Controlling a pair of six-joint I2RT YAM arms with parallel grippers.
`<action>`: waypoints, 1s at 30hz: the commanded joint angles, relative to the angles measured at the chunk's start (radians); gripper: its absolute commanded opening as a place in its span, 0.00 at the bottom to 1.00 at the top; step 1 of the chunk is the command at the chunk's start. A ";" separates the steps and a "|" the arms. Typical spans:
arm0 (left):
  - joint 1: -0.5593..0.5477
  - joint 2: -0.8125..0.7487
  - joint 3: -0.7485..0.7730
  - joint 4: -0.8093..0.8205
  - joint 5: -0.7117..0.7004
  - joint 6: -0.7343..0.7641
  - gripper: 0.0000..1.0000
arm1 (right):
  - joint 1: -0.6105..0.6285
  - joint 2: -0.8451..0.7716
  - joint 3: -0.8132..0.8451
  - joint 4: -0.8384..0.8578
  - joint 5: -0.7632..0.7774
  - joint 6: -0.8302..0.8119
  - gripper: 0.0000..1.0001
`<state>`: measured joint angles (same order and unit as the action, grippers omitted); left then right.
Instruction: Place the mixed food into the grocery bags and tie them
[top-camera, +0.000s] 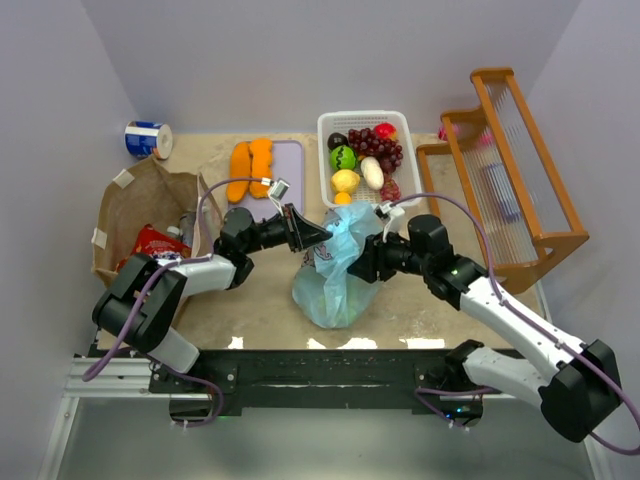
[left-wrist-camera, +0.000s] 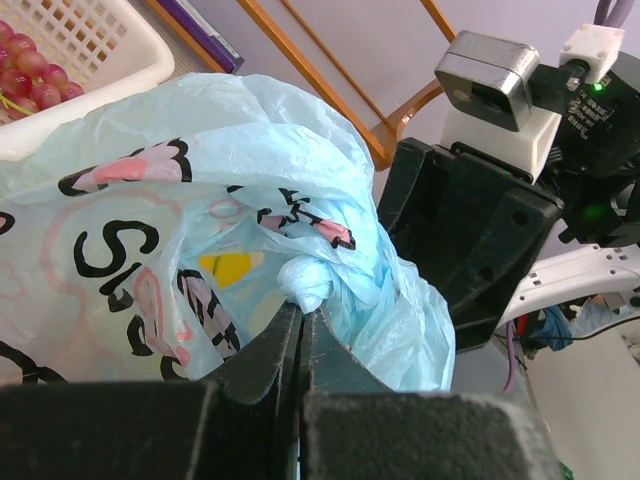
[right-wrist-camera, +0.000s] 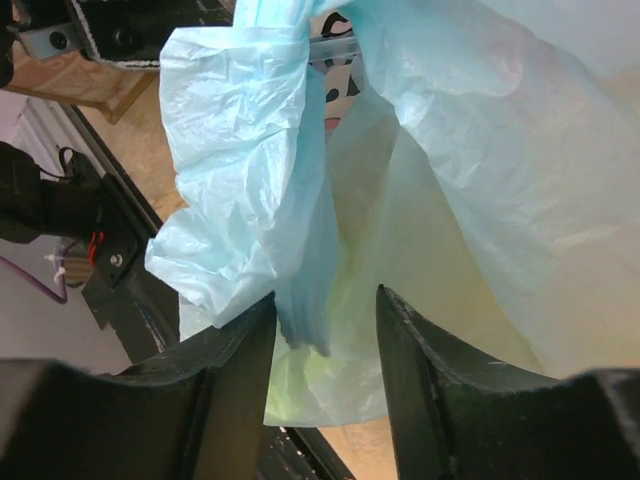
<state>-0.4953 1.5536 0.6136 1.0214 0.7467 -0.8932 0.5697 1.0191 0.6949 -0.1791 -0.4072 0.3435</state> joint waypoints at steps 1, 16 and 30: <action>0.001 -0.036 0.040 0.011 -0.003 0.045 0.00 | 0.004 0.022 -0.011 0.099 -0.005 -0.006 0.38; 0.222 -0.187 0.035 -0.165 -0.101 0.082 0.00 | 0.004 -0.071 0.043 -0.169 0.582 0.147 0.00; 0.299 -0.311 0.061 -0.581 -0.392 0.330 0.00 | -0.007 -0.094 -0.035 -0.210 0.697 0.321 0.00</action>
<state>-0.2596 1.2884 0.6353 0.5373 0.5961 -0.6933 0.5880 0.9348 0.7002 -0.2581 0.1371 0.6102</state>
